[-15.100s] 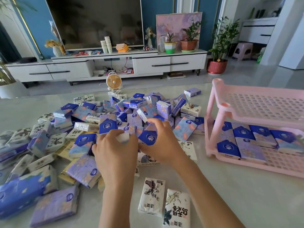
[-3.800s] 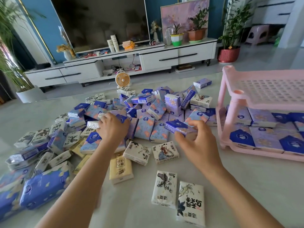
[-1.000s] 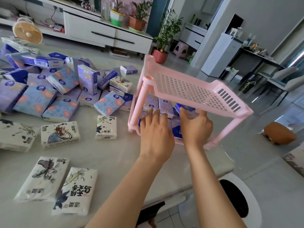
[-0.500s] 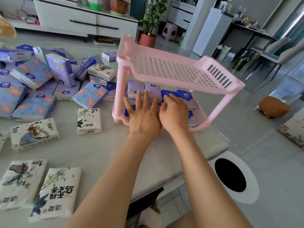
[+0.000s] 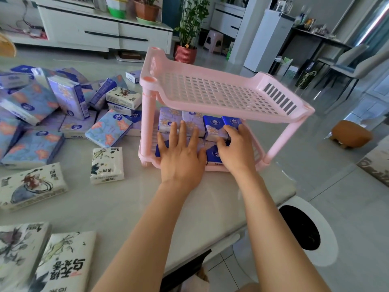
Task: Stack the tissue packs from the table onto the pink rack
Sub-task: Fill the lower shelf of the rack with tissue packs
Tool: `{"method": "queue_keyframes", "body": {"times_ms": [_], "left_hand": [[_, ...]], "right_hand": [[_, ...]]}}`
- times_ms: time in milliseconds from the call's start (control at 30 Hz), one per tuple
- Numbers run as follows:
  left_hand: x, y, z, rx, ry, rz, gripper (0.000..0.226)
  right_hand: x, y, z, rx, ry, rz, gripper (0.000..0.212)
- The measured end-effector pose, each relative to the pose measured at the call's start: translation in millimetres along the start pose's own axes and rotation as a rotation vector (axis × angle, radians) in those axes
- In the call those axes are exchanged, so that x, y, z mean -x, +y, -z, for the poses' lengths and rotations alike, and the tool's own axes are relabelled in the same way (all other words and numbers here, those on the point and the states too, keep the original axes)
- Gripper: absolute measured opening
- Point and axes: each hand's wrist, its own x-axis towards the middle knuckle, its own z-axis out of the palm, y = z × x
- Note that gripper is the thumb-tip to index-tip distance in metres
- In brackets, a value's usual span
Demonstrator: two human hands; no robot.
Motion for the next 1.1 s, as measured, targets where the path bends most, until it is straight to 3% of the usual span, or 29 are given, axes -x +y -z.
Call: {"method": "queue_keyframes", "body": {"times_ms": [500,567,733,867,933,1033,1100], "left_hand": [[-9.5,0.8,8.2,0.092,-0.096,0.043,0.057],[-11.4,-1.6,10.5,0.131,-0.087,0.036,0.059],[-7.8,1.0,11.3,0.182,-0.028,0.005,0.059],[7.4,20.3,32.4,0.399,0.150,-0.001,0.039],[26.2,28.6,53.9,0.571,0.106,0.089,0.038],[55.1,30.5,86.3,0.827,0.249,0.321,0.039],[70.3,23.8,105.1,0.874,0.323,0.317,0.031]], "right_hand": [[-15.7,2.1,-6.7,0.165,-0.078,0.087,0.051],[-13.9,0.7,-5.8,0.154,0.016,0.157,0.053],[-4.0,-13.4,9.1,-0.146,0.236,0.066,0.057],[26.8,-48.5,19.9,-0.410,0.395,0.000,0.037],[46.5,-70.4,24.2,-0.630,0.379,-0.039,0.034],[72.5,-94.2,34.0,-0.897,0.320,-0.047,0.028],[90.9,-108.7,38.6,-0.972,0.226,-0.022,0.023]]}}
